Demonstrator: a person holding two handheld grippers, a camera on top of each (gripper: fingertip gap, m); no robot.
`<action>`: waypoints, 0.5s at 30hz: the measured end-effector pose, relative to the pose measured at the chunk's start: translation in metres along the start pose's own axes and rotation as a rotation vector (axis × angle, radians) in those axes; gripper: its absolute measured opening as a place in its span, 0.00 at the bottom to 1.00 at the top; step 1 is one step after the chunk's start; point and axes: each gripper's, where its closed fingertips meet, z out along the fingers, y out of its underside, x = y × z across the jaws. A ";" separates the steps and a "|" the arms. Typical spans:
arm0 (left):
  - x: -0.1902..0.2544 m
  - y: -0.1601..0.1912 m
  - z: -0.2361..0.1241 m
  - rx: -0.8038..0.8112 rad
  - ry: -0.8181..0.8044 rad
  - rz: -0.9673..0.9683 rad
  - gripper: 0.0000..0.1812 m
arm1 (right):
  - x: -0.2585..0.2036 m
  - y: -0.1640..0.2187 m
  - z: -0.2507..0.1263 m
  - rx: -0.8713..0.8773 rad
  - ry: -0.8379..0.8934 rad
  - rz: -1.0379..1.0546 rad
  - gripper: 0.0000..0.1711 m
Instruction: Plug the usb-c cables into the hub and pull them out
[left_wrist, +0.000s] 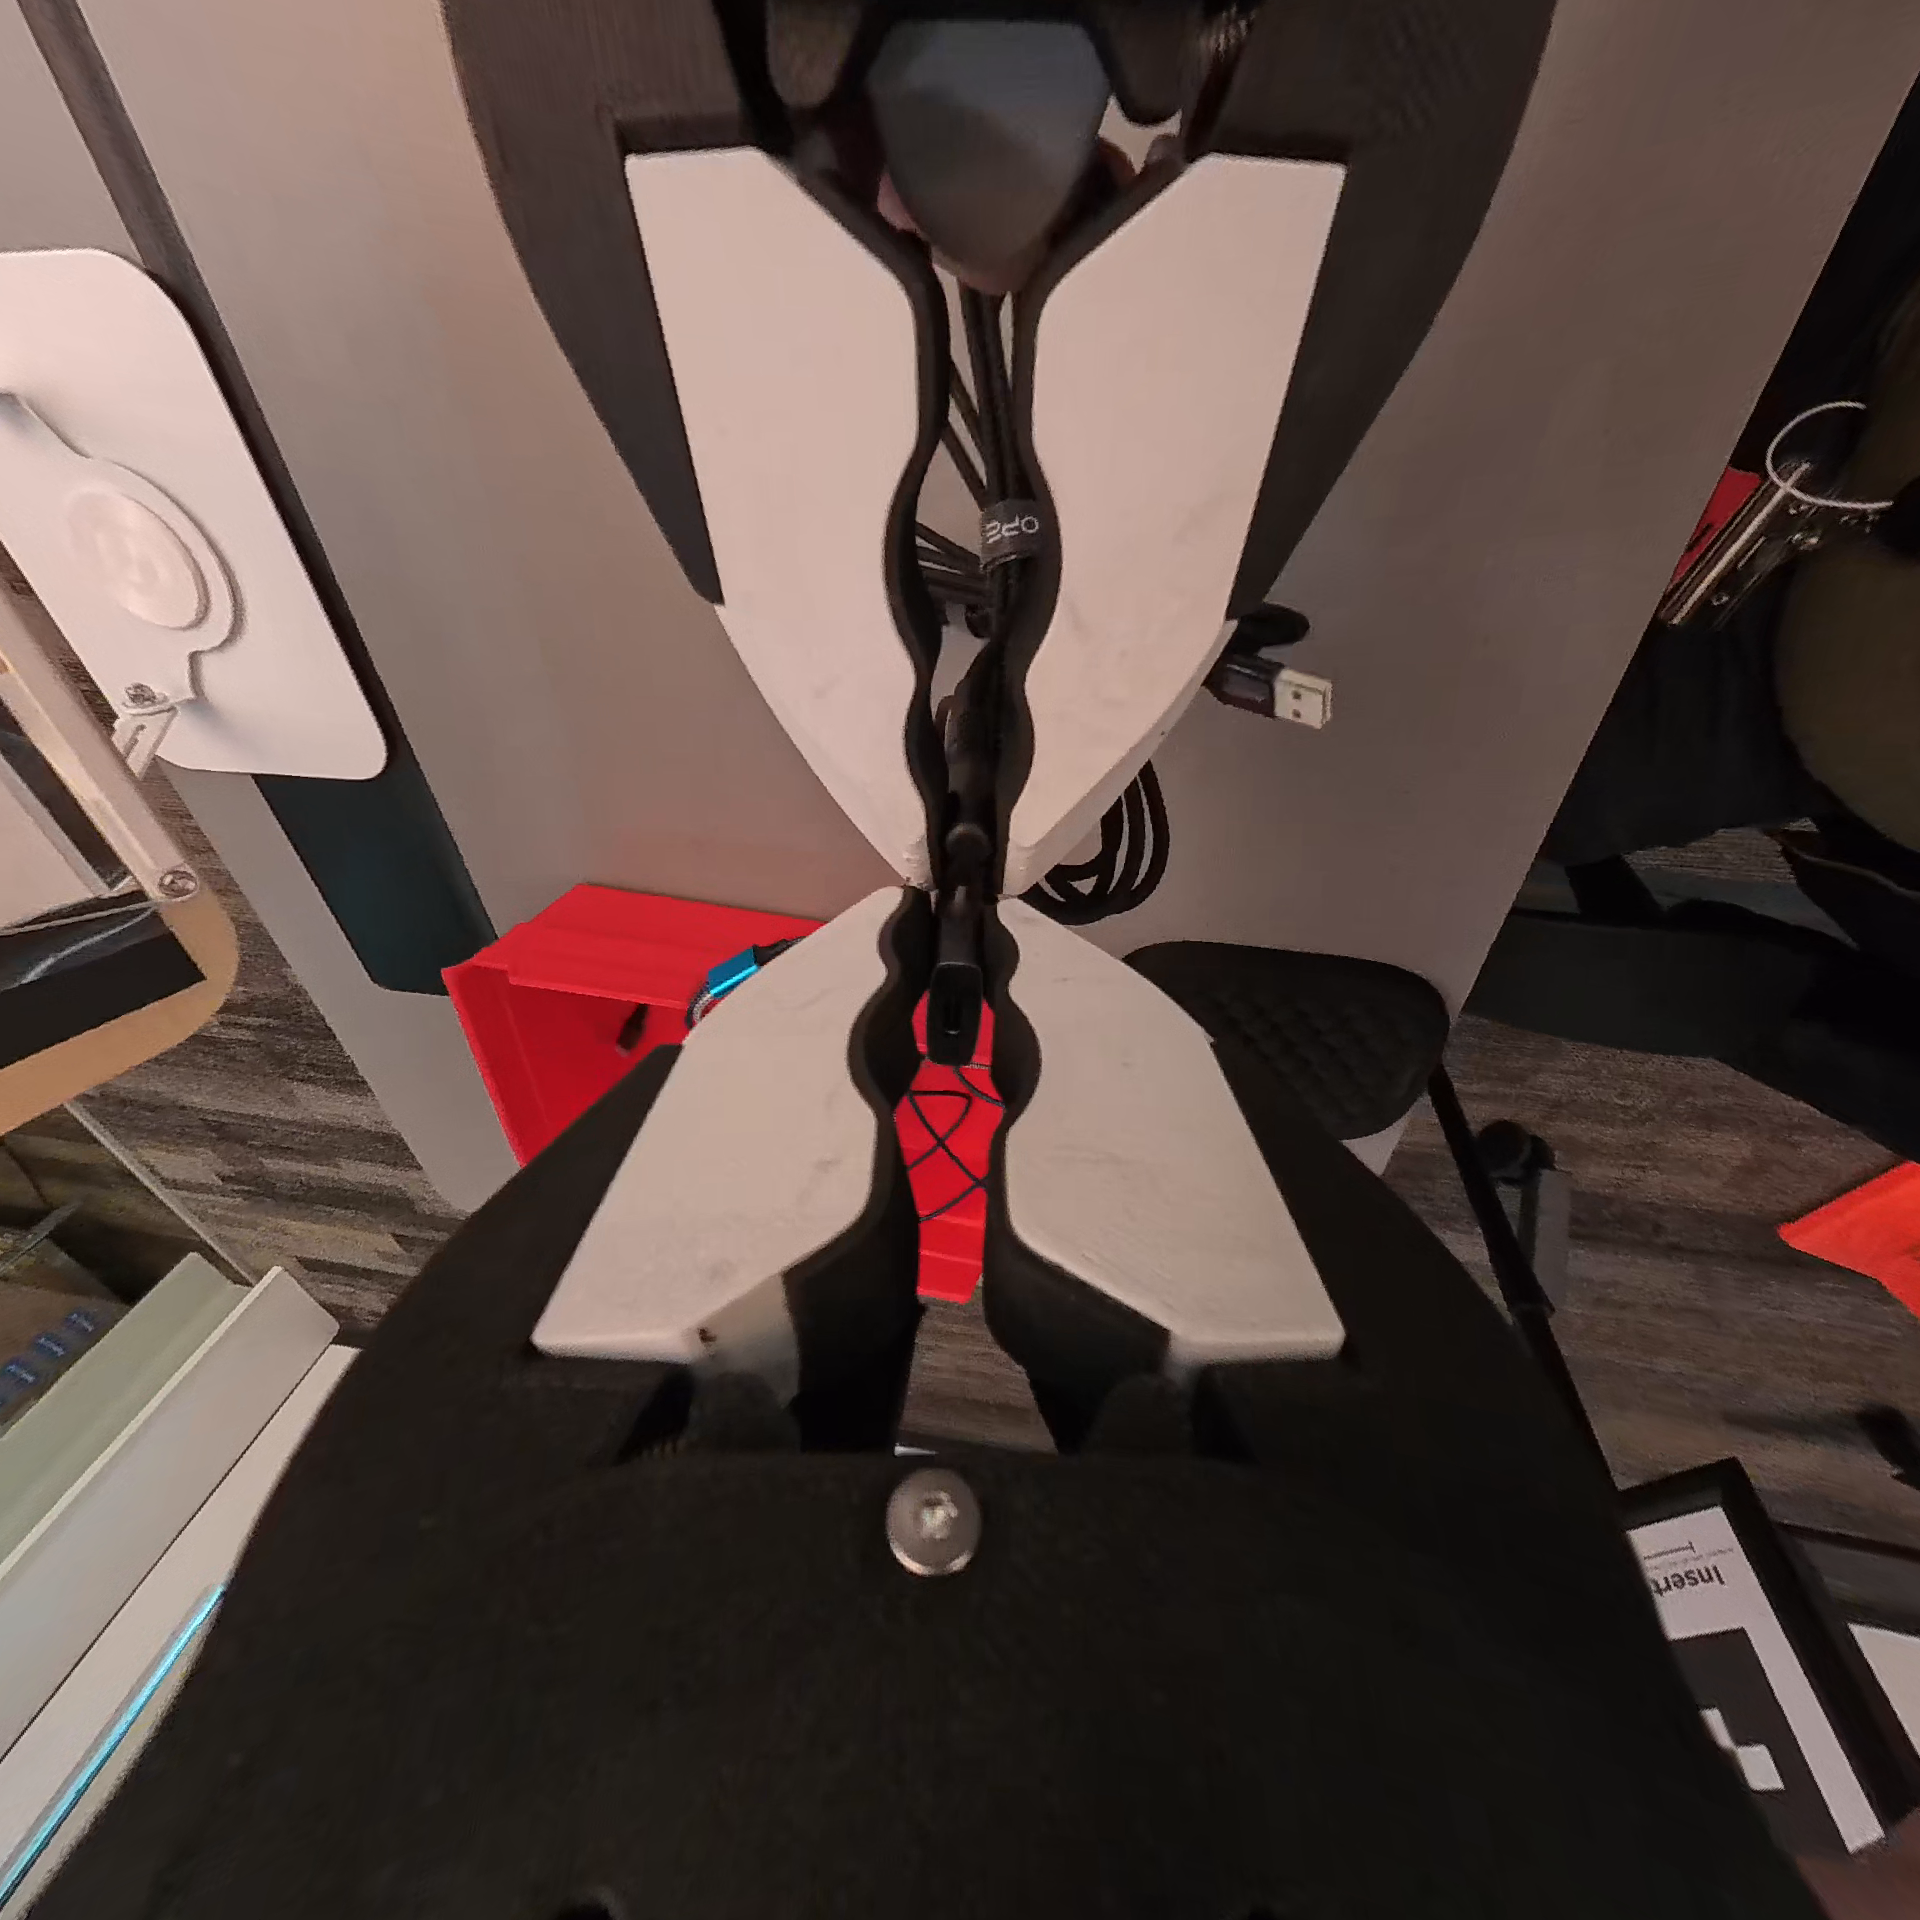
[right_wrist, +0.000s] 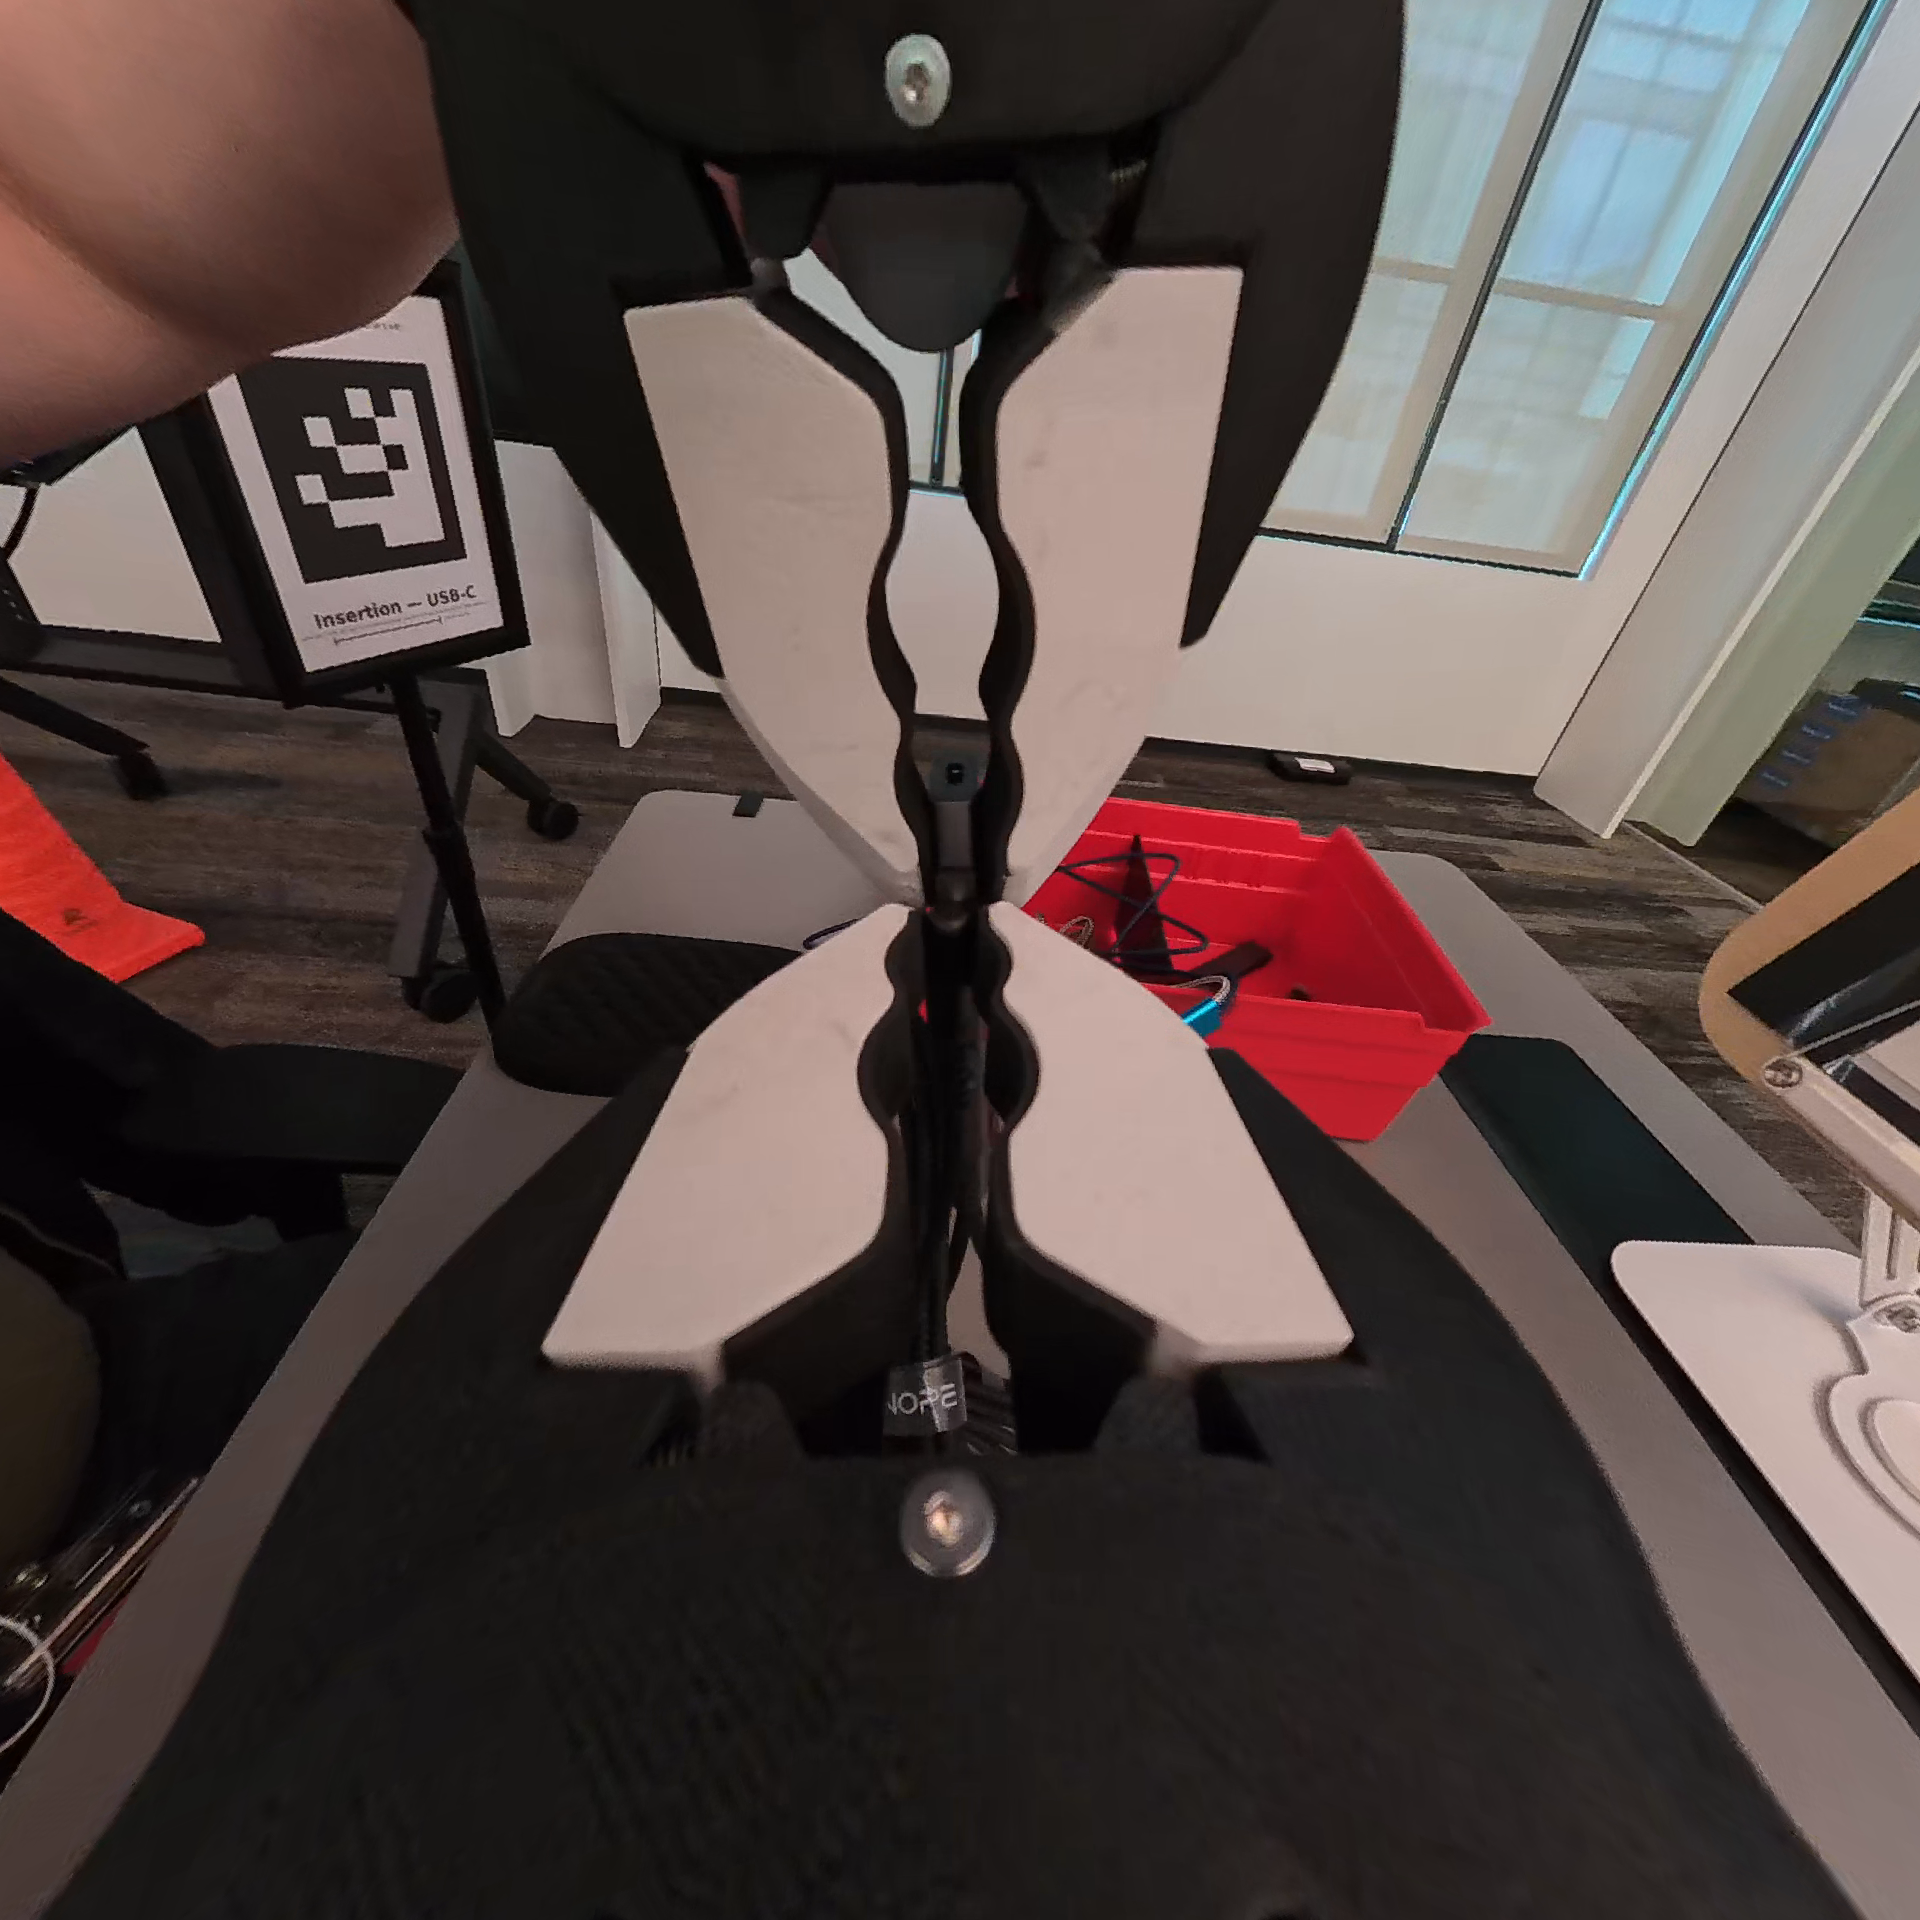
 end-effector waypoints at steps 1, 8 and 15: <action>0.002 -0.001 0.000 -0.007 0.007 0.000 0.05 | -0.001 0.000 -0.001 -0.008 -0.001 -0.016 0.05; -0.002 -0.001 -0.004 -0.075 -0.046 0.029 0.05 | 0.002 -0.003 -0.003 0.012 0.018 -0.012 0.05; -0.002 -0.007 -0.008 -0.049 -0.067 0.039 0.05 | 0.002 -0.006 -0.009 0.007 0.016 -0.021 0.05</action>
